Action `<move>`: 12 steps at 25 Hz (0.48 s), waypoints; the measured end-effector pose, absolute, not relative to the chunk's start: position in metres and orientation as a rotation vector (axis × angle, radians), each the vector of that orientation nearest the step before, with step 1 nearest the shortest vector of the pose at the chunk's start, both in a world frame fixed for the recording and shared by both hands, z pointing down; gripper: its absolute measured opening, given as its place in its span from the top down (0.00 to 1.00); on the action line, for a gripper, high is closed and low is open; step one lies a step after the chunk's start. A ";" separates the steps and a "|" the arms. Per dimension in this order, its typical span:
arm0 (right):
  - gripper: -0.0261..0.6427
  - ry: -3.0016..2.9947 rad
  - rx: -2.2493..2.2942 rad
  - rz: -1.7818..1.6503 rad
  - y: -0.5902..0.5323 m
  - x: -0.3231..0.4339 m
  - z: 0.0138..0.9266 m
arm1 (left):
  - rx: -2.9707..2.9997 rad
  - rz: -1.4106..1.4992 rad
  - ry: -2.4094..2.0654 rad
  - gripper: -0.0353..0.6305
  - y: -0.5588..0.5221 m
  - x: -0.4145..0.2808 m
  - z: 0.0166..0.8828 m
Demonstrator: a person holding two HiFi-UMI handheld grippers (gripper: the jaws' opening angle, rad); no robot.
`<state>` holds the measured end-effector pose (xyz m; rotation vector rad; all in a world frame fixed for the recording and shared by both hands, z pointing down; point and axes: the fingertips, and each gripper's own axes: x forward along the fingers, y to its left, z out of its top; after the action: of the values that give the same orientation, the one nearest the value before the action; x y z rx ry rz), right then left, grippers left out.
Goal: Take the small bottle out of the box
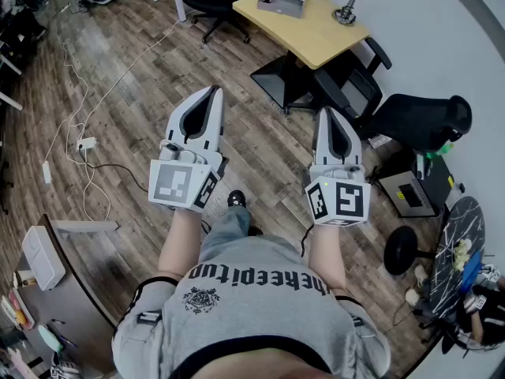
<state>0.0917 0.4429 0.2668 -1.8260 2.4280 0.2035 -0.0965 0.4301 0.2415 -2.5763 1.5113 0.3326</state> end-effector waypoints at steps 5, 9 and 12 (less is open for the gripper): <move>0.96 2.432 -1.813 0.205 0.450 0.087 0.267 | -2.581 0.326 1.508 0.94 0.437 -0.098 0.243; 0.96 2.442 -1.803 0.217 0.444 0.082 0.266 | -2.584 0.322 1.506 0.94 0.431 -0.100 0.244; 0.96 2.431 -1.823 0.223 0.434 0.083 0.266 | -2.585 0.324 1.506 0.94 0.421 -0.101 0.244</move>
<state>0.0830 0.4336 0.2656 -1.8231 2.4308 0.2229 -0.1013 0.4212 0.2436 -2.5848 1.5065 0.3238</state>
